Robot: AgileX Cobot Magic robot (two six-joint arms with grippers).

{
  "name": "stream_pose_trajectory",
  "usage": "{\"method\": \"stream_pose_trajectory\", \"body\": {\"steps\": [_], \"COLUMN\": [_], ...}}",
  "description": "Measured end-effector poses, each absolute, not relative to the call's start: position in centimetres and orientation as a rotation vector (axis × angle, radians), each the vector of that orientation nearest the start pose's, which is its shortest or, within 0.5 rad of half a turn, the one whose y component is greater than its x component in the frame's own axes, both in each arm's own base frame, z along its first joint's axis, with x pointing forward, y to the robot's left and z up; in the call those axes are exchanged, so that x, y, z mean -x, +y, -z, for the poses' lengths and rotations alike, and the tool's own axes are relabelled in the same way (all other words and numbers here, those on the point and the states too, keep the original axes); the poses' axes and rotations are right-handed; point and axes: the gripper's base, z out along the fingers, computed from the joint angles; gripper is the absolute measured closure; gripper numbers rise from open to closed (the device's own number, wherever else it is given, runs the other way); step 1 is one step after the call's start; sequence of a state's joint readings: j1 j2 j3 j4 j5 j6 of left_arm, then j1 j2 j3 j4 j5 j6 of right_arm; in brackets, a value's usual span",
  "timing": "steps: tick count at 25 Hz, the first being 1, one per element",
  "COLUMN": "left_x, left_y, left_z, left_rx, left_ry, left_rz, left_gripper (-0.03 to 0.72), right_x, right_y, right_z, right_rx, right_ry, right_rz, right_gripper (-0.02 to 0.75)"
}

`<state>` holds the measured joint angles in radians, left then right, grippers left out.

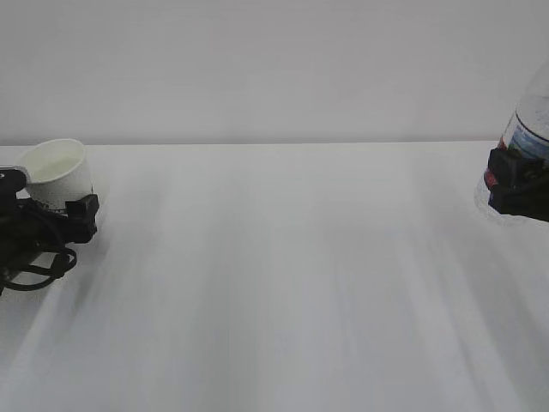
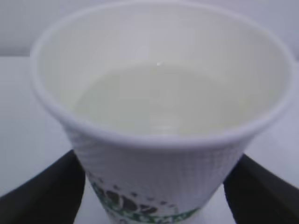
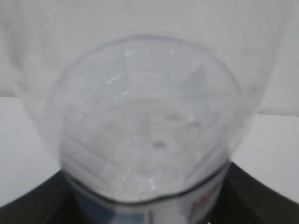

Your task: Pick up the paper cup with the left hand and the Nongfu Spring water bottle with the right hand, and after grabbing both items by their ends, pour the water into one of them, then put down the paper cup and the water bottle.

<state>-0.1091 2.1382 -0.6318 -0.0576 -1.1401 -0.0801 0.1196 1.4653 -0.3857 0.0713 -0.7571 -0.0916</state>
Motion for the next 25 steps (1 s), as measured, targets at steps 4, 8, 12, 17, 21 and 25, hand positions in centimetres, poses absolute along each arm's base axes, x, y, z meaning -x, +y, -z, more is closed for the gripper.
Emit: {"method": "stream_pose_trajectory", "body": {"steps": [4, 8, 12, 17, 21, 25], "left_x": [-32.0, -30.9, -29.8, -28.5, -27.5, -26.4], "left_y": [-3.0, -3.0, -2.9, -3.0, -3.0, -2.9], "left_z": [-8.2, -8.3, -8.8, -9.4, -9.9, -10.3], "left_rx": [0.032, 0.023, 0.015, -0.017, -0.027, -0.027], "left_ry": [1.839, 1.859, 1.867, 1.873, 1.878, 1.883], "left_rz": [0.101, 0.104, 0.107, 0.125, 0.130, 0.130], "left_gripper": [0.008, 0.013, 0.020, 0.027, 0.031, 0.035], "right_x": [-25.1, -25.1, -25.1, -25.1, -25.1, -25.1], "right_y": [2.6, 2.6, 2.6, 2.6, 2.6, 2.6], "right_z": [-18.9, -18.9, -18.9, -18.9, -18.9, -18.9], "right_rx": [0.109, 0.109, 0.109, 0.108, 0.108, 0.108], "right_ry": [1.804, 1.804, 1.804, 1.804, 1.804, 1.804], "right_rz": [-0.013, -0.013, -0.013, -0.014, -0.014, -0.014], "right_gripper": [0.262, 0.262, 0.261, 0.262, 0.261, 0.262]}}
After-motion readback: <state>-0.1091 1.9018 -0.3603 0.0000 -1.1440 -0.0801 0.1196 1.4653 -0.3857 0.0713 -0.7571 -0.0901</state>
